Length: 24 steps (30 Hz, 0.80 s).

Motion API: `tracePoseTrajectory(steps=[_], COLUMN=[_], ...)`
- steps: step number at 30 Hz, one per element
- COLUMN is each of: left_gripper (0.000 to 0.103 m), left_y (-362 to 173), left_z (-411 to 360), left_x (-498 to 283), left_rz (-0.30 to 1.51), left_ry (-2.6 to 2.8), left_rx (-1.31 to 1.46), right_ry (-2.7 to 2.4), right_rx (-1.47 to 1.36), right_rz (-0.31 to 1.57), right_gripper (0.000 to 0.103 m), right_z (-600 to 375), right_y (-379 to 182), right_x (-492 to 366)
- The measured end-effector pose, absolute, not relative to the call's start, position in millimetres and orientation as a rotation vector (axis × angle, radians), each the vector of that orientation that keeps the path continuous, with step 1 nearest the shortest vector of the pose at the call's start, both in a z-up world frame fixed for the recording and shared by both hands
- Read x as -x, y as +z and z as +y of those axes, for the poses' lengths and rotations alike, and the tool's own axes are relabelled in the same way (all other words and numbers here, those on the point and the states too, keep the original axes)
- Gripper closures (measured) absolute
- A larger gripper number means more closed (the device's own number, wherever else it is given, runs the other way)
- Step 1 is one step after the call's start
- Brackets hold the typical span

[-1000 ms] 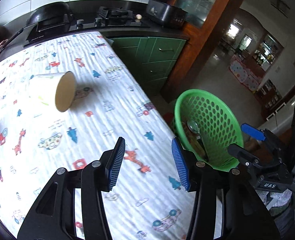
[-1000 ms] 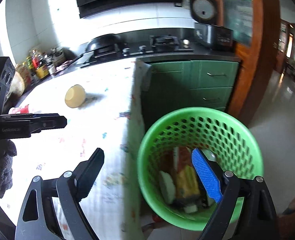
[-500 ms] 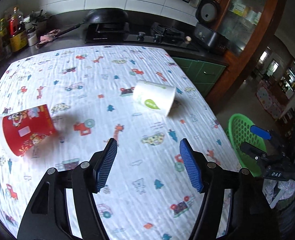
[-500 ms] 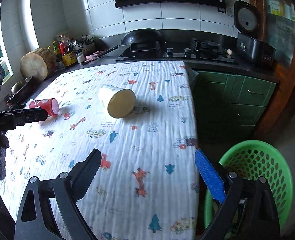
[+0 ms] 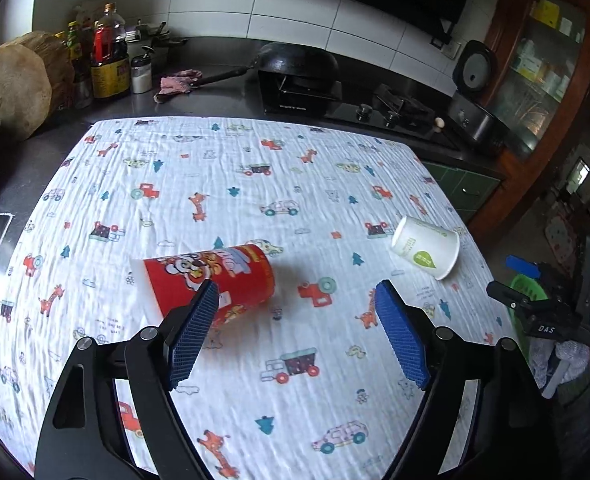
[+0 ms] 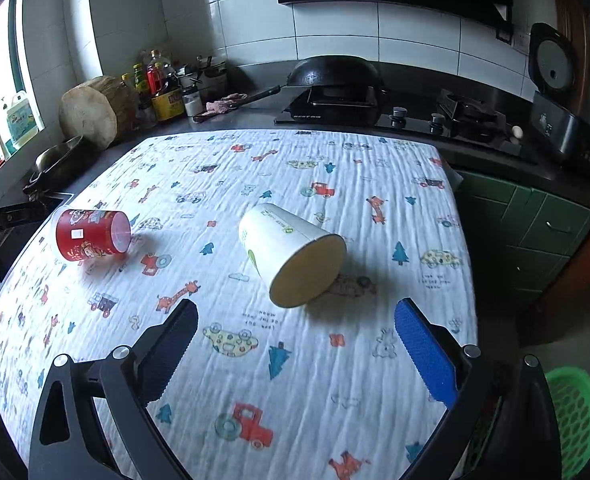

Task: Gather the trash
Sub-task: 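Return both tools to the table toward the red snack cup and white paper cup, then grasp the red snack cup with the left tool while the right tool grasps the white paper cup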

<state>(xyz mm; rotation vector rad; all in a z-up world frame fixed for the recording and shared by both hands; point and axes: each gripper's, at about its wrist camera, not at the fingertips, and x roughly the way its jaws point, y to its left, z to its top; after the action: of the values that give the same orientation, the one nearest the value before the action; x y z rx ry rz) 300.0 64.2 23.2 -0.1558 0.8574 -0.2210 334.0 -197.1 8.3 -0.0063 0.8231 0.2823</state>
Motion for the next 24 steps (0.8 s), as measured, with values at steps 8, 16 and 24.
tracePoseTrajectory(steps=[8, 16, 24], left_gripper=[0.023, 0.023, 0.025], left_y=[5.3, -17.7, -43.4], left_z=[109.2, 129.0, 131.8], left_x=[-315.1, -314.9, -325.1], left_rz=[0.892, 0.934, 0.964], left_ry=[-0.159, -0.161, -0.19], left_rx=[0.19, 0.283, 0.356], right_ry=[0.293, 0.301, 0.31], right_rx=[0.087, 0.248, 0.328], right_rz=[0.834, 0.904, 0.974], right_gripper=[0.007, 0.007, 0.007], right_z=[-180.0, -149.4, -129.3], right_y=[2.6, -4.6, -24.3], right_x=[-379.7, -414.1, -433.3])
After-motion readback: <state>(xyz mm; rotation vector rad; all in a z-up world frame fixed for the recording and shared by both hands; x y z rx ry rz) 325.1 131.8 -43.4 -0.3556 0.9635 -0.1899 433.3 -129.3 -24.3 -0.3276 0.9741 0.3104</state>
